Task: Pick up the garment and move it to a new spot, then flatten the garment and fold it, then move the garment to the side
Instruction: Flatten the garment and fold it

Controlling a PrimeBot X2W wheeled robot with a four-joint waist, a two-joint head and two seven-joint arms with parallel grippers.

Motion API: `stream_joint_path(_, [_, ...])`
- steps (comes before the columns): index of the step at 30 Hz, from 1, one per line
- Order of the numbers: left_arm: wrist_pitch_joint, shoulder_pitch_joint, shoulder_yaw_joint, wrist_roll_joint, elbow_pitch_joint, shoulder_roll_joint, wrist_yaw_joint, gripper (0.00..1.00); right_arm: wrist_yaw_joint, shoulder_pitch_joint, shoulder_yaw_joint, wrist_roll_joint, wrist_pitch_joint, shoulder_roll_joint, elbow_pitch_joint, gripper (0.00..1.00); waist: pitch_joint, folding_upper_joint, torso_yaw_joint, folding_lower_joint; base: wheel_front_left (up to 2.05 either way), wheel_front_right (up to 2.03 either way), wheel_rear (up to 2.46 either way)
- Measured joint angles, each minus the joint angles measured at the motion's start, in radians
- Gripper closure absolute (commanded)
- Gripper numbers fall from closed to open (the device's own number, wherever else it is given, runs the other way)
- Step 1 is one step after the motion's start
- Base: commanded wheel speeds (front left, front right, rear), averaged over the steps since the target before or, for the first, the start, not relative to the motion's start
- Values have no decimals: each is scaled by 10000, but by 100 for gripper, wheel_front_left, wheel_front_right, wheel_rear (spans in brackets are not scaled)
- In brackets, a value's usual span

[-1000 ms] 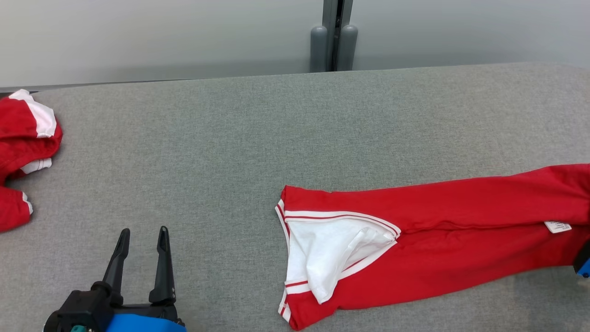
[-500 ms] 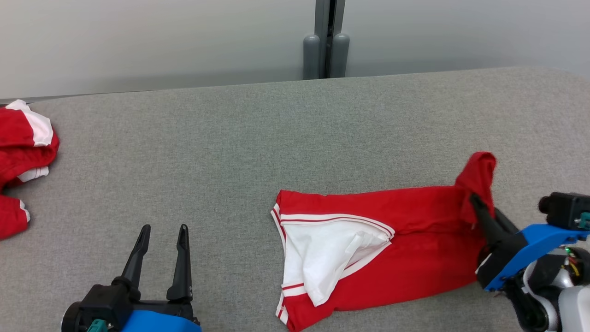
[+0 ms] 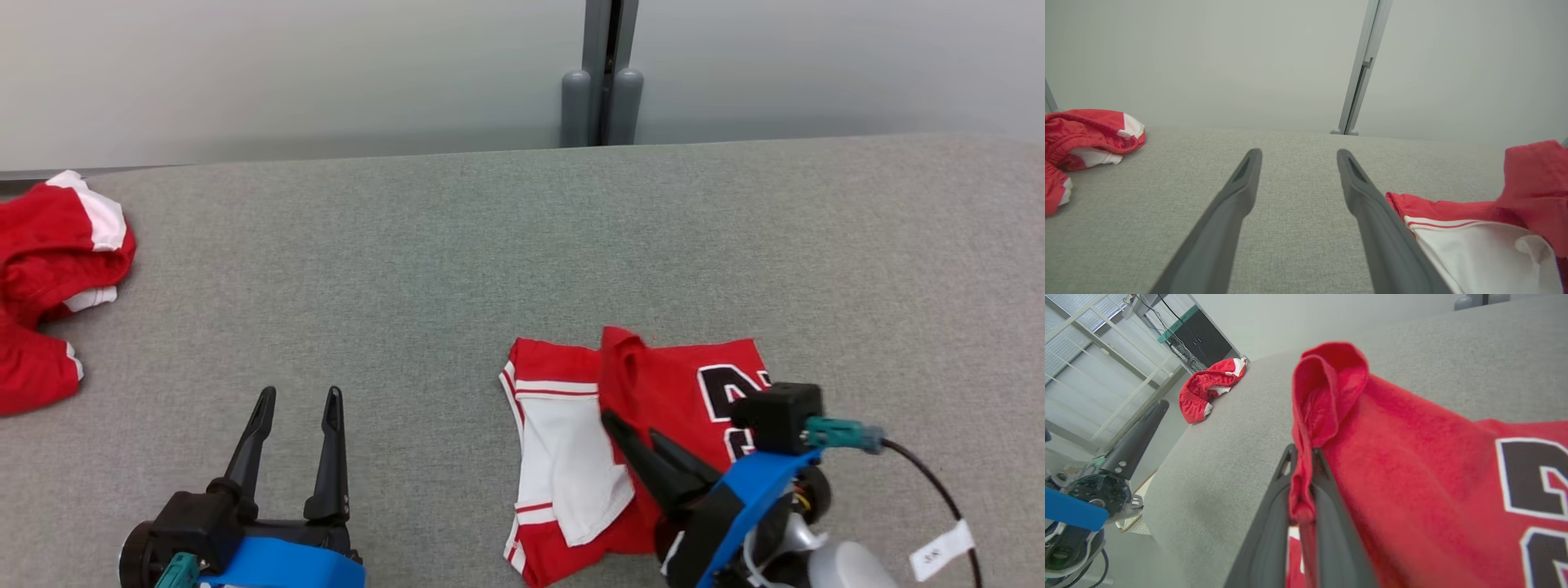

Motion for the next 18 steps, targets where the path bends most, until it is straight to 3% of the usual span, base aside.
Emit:
stream_joint_path(11, [-69,-160,-115,-15,267,-151,-58,0,0,-1421,1898,803,-1618,4,2832,100,-48,0,359,-1,0,0,0])
stream_joint_path(12, [-69,-160,-115,-15,267,-151,-58,0,0,-1421,1898,803,-1618,4,2832,97,-48,0,359,-1,0,0,0])
stream_joint_path(13, [-100,-169,-102,-29,301,-163,-59,0,0,-1650,2069,965,-1877,4,3200,82,-52,0,361,-2,0,0,0])
stream_joint_path(17, [-111,-171,-96,-56,353,-180,-61,0,0,-2039,2403,1200,-2385,4,3956,75,-65,0,337,-1,0,0,0])
stream_joint_path(18, [-113,-171,-94,-56,362,-186,-65,0,0,-2131,2504,1273,-2483,2,4134,67,-70,0,328,-1,0,0,0])
